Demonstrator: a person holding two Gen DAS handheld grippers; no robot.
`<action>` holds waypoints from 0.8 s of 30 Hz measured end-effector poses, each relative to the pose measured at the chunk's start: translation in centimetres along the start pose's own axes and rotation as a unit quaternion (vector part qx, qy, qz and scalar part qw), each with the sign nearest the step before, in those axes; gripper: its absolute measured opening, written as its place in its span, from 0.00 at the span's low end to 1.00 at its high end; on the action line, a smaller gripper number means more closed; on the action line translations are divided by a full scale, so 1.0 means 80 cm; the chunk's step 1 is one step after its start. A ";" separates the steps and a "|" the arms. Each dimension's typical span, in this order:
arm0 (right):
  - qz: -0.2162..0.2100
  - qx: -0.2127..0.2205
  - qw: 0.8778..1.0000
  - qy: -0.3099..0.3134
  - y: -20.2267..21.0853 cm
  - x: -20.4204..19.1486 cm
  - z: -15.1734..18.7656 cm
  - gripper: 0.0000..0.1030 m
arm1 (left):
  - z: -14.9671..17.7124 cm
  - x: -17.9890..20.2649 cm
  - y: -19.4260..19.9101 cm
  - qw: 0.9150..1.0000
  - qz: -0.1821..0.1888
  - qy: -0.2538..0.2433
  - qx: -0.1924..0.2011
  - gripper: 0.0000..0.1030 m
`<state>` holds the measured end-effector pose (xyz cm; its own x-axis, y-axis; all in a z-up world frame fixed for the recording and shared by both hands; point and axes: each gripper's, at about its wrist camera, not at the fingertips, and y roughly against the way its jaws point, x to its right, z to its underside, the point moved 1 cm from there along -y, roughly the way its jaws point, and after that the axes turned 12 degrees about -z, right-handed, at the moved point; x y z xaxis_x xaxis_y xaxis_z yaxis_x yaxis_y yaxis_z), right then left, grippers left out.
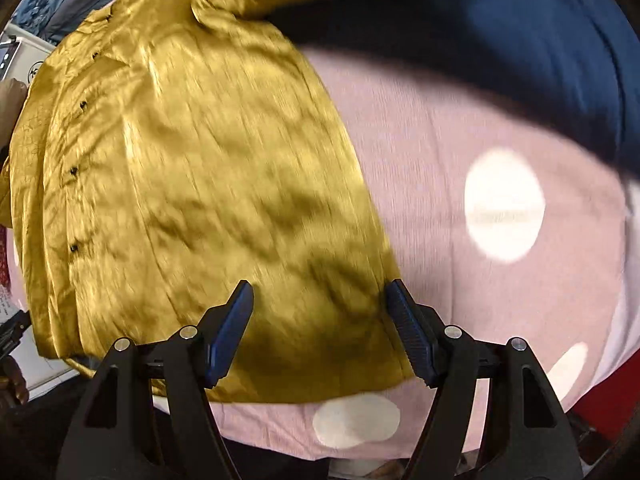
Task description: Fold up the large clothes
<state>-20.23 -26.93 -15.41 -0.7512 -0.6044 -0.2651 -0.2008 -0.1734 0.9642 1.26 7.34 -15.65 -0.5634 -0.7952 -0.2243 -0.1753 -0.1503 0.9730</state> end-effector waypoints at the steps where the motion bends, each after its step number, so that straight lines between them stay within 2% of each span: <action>1: 0.008 0.001 1.000 0.007 -0.001 -0.002 0.002 0.38 | 0.003 0.002 -0.007 1.000 0.000 0.005 -0.008 0.61; 2: 0.014 0.001 1.000 0.015 0.000 -0.004 0.005 0.22 | 0.005 0.004 -0.009 1.000 0.001 0.007 -0.008 0.54; 3: 0.012 0.004 1.000 0.019 0.001 -0.004 0.010 0.16 | 0.007 0.008 -0.010 1.000 0.003 0.005 -0.004 0.41; 4: 0.007 0.011 1.000 0.025 0.006 -0.007 0.013 0.13 | 0.007 0.012 -0.009 1.000 0.002 -0.001 -0.002 0.29; 7: 0.016 0.029 0.999 0.040 0.023 -0.010 0.024 0.08 | 0.009 0.029 0.003 0.999 -0.018 -0.046 0.022 0.17; 11: 0.045 0.038 0.998 0.035 0.044 0.010 0.039 0.02 | 0.020 0.035 0.019 0.995 -0.023 -0.085 0.040 0.15; 13: 0.062 0.034 0.997 0.018 0.048 0.031 0.049 0.01 | 0.022 0.040 0.020 0.995 -0.017 -0.094 0.033 0.15; 15: 0.098 0.019 0.995 -0.006 0.045 0.058 0.060 0.00 | 0.028 0.043 0.013 0.993 -0.024 -0.112 0.030 0.15; 16: 0.102 0.013 0.994 -0.024 0.043 0.072 0.066 0.00 | 0.029 0.047 0.008 0.992 -0.028 -0.120 0.027 0.15; 17: 0.094 0.014 0.995 -0.039 0.045 0.080 0.069 0.00 | 0.031 0.050 0.005 0.991 -0.034 -0.127 0.023 0.15; 19: 0.049 0.037 0.995 -0.076 0.059 0.083 0.071 0.01 | 0.034 0.055 -0.001 0.990 -0.040 -0.131 0.018 0.18; 20: 0.030 0.043 0.995 -0.084 0.063 0.079 0.069 0.06 | 0.032 0.054 -0.002 0.991 -0.043 -0.127 0.017 0.19; 21: 0.019 0.047 0.995 -0.082 0.066 0.068 0.066 0.18 | 0.029 0.051 -0.004 0.992 -0.041 -0.120 0.013 0.24; 22: 0.018 0.053 0.996 -0.074 0.069 0.056 0.062 0.26 | 0.027 0.044 -0.005 0.994 -0.036 -0.106 0.008 0.32; 23: 0.018 0.068 0.996 -0.056 0.073 0.037 0.056 0.46 | 0.021 0.034 -0.005 0.996 -0.031 -0.088 0.007 0.36; 24: 0.017 0.079 0.996 -0.037 0.075 0.019 0.055 0.53 | 0.015 0.025 -0.002 0.997 -0.026 -0.069 0.011 0.41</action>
<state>-25.35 -25.50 -10.00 -0.8026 -0.5480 -0.2357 -0.2654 -0.0259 0.9638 -0.82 6.51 -16.33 -0.6588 -0.6975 -0.2818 -0.2238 -0.1759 0.9586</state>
